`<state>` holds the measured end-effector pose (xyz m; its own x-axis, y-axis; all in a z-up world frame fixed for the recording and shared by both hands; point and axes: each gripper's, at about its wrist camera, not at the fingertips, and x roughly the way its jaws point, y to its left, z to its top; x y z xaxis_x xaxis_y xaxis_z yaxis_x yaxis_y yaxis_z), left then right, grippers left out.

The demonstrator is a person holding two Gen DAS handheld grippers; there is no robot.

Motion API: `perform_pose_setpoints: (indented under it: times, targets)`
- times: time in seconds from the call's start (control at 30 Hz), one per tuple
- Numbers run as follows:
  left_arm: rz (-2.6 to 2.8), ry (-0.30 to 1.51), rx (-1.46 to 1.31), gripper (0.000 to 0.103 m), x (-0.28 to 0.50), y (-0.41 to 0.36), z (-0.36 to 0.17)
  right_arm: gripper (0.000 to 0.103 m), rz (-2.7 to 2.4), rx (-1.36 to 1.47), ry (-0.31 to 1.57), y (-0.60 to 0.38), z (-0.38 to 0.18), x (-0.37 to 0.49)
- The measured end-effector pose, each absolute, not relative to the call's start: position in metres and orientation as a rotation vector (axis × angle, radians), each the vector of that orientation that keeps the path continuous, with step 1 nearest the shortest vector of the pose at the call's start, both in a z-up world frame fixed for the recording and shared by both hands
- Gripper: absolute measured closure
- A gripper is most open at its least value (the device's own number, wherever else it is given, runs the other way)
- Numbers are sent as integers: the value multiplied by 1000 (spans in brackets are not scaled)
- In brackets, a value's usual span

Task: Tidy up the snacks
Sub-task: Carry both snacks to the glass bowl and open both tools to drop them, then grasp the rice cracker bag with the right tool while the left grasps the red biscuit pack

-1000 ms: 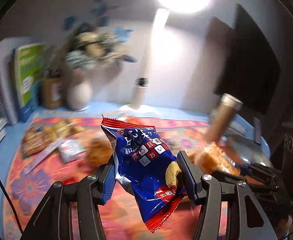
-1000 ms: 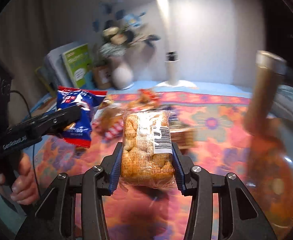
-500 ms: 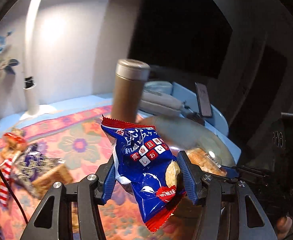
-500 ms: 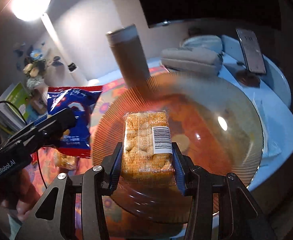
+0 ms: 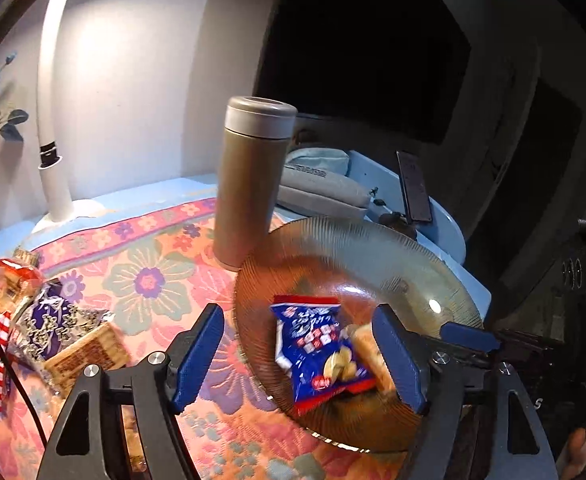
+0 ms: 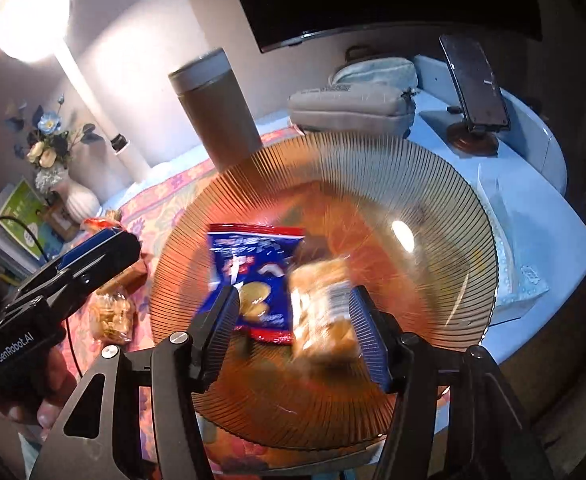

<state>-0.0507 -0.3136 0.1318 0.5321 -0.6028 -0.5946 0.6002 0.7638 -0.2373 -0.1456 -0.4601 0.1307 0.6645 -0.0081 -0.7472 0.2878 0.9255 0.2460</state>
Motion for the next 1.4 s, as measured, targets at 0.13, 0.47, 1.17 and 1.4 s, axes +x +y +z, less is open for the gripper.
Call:
perform_pose_setpoints:
  times: [0.13,0.47,1.17,1.4]
  targets:
    - [-691,686,-24,29,-55,-287,136,47,-141,337,822,-444,136,-145]
    - [-560,617,-90,29,-66,-198,158,47,-20,275,834,-382,144,-127]
    - [-121,564,-265,29,-94,49,146,46,295,149,878,-231,118,-71]
    - [-104,692,-303,29,-71,54,87,46,323,179,875,-222,89,-53]
